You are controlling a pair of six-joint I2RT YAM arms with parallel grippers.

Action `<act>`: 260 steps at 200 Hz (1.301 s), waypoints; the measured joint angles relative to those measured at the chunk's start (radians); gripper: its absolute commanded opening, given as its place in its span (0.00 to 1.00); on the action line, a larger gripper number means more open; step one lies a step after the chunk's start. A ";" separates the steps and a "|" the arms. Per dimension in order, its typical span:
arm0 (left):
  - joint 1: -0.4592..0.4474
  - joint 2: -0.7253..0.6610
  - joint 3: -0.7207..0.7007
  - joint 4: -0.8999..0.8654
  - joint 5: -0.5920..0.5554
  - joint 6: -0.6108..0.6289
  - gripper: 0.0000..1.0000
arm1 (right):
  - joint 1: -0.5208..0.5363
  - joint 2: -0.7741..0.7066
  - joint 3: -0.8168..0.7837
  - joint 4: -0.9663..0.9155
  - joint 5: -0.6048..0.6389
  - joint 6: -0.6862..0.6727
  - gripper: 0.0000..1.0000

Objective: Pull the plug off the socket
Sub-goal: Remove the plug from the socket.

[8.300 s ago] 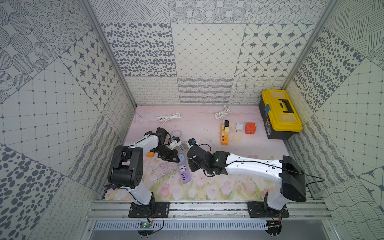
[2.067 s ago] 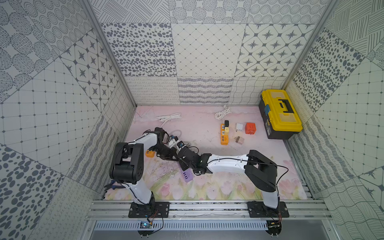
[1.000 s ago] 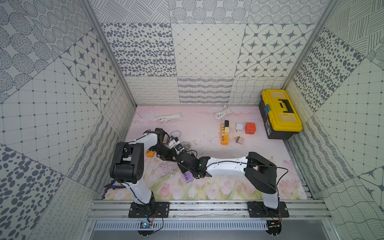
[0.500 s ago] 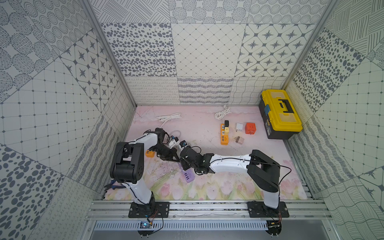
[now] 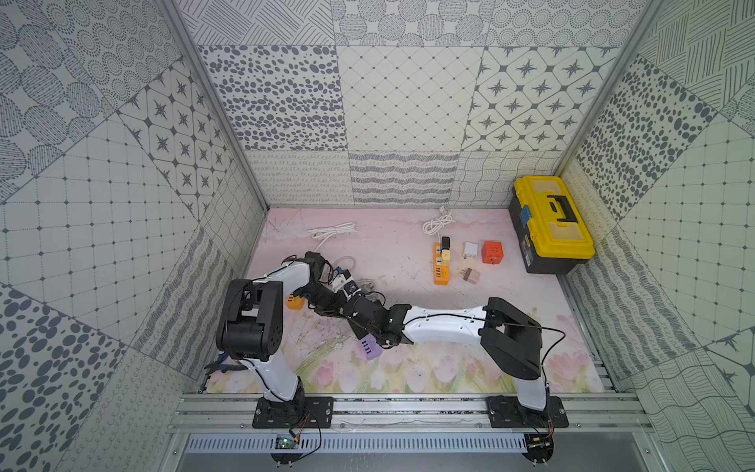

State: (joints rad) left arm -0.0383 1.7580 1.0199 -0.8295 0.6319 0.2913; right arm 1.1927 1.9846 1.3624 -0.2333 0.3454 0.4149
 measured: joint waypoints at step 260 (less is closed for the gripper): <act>0.002 -0.008 -0.004 0.002 -0.008 -0.003 0.00 | -0.238 -0.494 -0.392 0.124 -0.187 0.182 0.00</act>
State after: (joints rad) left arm -0.0360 1.7504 1.0161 -0.8276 0.6235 0.2878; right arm 0.9550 1.4902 0.9703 -0.1089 0.1585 0.5964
